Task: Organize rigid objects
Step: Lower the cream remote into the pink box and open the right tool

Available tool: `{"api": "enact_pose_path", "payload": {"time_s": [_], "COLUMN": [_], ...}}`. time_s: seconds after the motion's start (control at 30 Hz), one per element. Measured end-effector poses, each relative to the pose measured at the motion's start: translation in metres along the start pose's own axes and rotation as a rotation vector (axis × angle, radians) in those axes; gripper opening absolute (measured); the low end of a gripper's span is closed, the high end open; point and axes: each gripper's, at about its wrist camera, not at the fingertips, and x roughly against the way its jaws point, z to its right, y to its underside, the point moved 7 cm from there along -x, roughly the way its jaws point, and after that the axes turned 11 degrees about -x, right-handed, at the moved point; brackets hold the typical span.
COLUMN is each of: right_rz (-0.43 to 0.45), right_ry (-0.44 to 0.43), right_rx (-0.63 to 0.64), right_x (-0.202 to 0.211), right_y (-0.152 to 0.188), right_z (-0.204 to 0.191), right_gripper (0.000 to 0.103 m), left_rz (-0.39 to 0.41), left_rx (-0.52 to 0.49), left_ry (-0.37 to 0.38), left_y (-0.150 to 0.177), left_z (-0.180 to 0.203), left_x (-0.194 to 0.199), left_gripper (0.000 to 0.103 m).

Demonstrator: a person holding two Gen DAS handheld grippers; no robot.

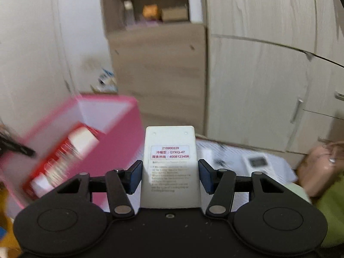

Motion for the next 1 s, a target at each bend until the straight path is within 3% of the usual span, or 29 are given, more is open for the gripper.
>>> {"api": "enact_pose_path", "payload": {"time_s": [0.23,0.4,0.5,0.63,0.73,0.87,1.0], "right_rz": [0.011,-0.105,-0.184,-0.269,-0.356,-0.495,-0.568], "right_ry": [-0.270,-0.334,-0.414,-0.402,-0.337,-0.360,-0.290], "right_rx": [-0.092,-0.129,-0.215,-0.291,-0.322,-0.450,-0.507], "right_x": [0.005,-0.024,-0.043,-0.070,-0.087,-0.111,-0.132], "right_y": [-0.014,-0.006,0.003,0.013,0.026,0.041,0.057], "right_z": [-0.068,-0.122,-0.142,-0.156,-0.167,-0.175,-0.177], "right_gripper": [0.060,0.061,0.061,0.061,0.061,0.060,0.060], "left_rz": [-0.001,-0.001,0.005,0.007,0.007,0.013,0.014], "left_rx": [0.011,0.017,0.011,0.020,0.027,0.016,0.026], "left_ry": [0.003,0.006,0.010,0.028,0.037,0.039,0.067], "left_y": [0.000,0.000,0.001,0.002,0.003,0.003,0.007], "left_z": [-0.001,-0.003,-0.005,-0.007,-0.007,-0.007,-0.010], "left_x": [0.000,0.001,0.001,0.002,0.002,0.002,0.002], "left_gripper": [0.006,0.006,0.006,0.006,0.006,0.006,0.006]}}
